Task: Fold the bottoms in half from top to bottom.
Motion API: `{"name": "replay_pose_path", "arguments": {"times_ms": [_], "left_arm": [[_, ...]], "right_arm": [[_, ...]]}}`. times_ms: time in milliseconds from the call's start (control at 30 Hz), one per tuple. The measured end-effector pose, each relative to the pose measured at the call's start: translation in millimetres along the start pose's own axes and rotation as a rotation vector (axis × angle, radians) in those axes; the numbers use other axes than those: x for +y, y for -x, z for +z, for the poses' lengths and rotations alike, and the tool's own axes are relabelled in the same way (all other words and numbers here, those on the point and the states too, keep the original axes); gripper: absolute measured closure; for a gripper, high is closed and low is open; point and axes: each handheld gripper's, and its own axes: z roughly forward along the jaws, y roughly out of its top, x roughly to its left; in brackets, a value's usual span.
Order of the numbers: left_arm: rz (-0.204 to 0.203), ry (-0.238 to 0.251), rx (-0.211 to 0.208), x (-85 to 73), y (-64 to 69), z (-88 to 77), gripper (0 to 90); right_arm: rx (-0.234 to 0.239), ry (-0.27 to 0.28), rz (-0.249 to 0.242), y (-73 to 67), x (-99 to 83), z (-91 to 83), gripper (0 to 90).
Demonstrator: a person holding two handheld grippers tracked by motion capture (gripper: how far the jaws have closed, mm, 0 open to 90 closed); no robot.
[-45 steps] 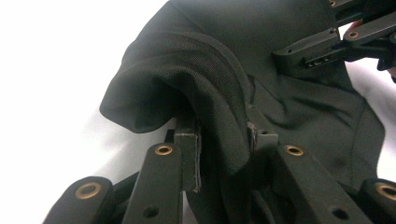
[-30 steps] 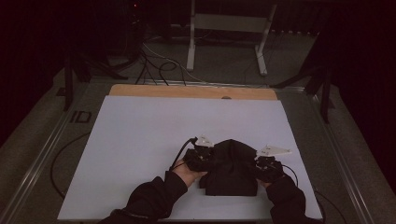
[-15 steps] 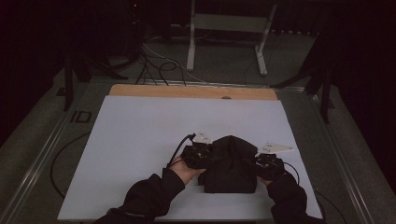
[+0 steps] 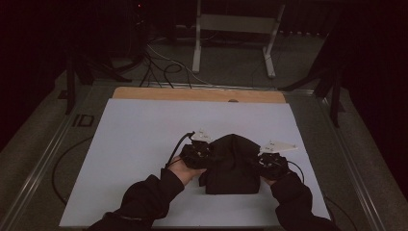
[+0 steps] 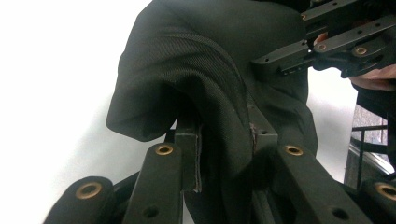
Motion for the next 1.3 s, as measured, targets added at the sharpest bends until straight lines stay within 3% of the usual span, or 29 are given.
{"name": "replay_pose_path", "arguments": {"times_ms": [533, 1033, 1300], "left_arm": [[-0.025, 0.018, 0.012, 5.0, -18.1, -28.5, 72.4], [-0.037, 0.045, 0.048, 6.9, -36.4, -55.6, 72.4], [-0.028, 0.050, 0.060, 6.0, -45.3, -67.0, 72.4]], "right_arm": [[0.022, 0.032, -0.025, -8.2, 29.0, 12.7, 75.4], [0.034, 0.058, -0.061, -18.1, 56.9, 25.5, 75.5], [0.042, 0.076, -0.069, -24.8, 67.3, 29.3, 75.5]]}}
